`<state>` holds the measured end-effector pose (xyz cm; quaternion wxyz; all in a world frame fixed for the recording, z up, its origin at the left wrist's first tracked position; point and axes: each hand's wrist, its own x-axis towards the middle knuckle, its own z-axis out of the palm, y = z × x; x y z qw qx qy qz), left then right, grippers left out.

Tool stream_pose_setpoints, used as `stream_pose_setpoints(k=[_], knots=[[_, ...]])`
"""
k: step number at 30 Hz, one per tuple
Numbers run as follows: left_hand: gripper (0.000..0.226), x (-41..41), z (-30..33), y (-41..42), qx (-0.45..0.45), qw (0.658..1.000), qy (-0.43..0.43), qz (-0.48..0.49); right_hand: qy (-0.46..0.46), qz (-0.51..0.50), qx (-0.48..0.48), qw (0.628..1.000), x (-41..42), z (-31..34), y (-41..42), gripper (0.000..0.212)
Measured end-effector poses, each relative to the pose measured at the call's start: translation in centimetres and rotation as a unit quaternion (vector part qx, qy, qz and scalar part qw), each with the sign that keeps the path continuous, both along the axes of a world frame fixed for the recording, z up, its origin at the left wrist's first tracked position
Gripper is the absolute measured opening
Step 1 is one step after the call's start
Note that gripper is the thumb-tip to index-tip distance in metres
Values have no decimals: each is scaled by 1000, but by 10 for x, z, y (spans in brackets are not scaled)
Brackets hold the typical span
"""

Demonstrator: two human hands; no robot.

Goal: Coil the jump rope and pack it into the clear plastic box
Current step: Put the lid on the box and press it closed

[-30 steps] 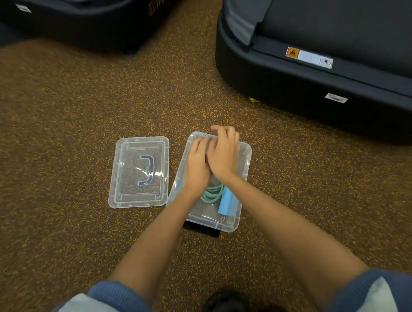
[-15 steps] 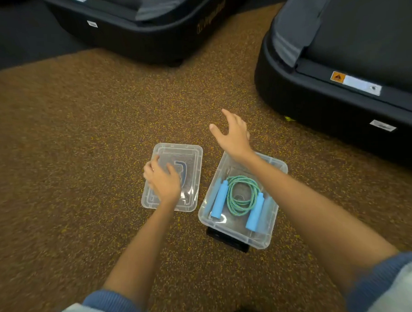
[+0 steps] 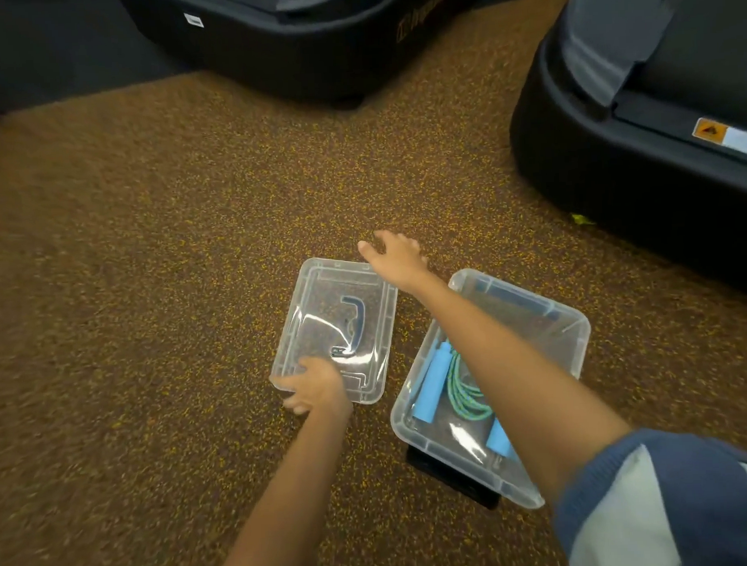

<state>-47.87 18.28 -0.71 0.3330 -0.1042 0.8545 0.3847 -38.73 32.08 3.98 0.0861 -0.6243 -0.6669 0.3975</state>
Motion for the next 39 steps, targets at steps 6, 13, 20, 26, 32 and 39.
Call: stream_pose_setpoints(k=[6,13,20,26,32,39], knots=[[55,0,-10,6,9,999,25,23,-32,13,-102,994,-20,-30,4,64],[57,-2,-10,5,-1,999,33,0,-8,-6,-173,985,-18,-41,3,77],[65,-2,-1,5,98,990,61,77,118,-112,-158,974,2,-32,3,67],[49,-4,18,13,220,959,168,61,213,-134,-122,960,15,-5,-7,66],[38,9,69,17,369,898,238,-19,268,-189,-96,940,46,28,-8,57],[24,41,109,2,471,775,296,-299,483,-309,-185,798,122,50,-15,89]])
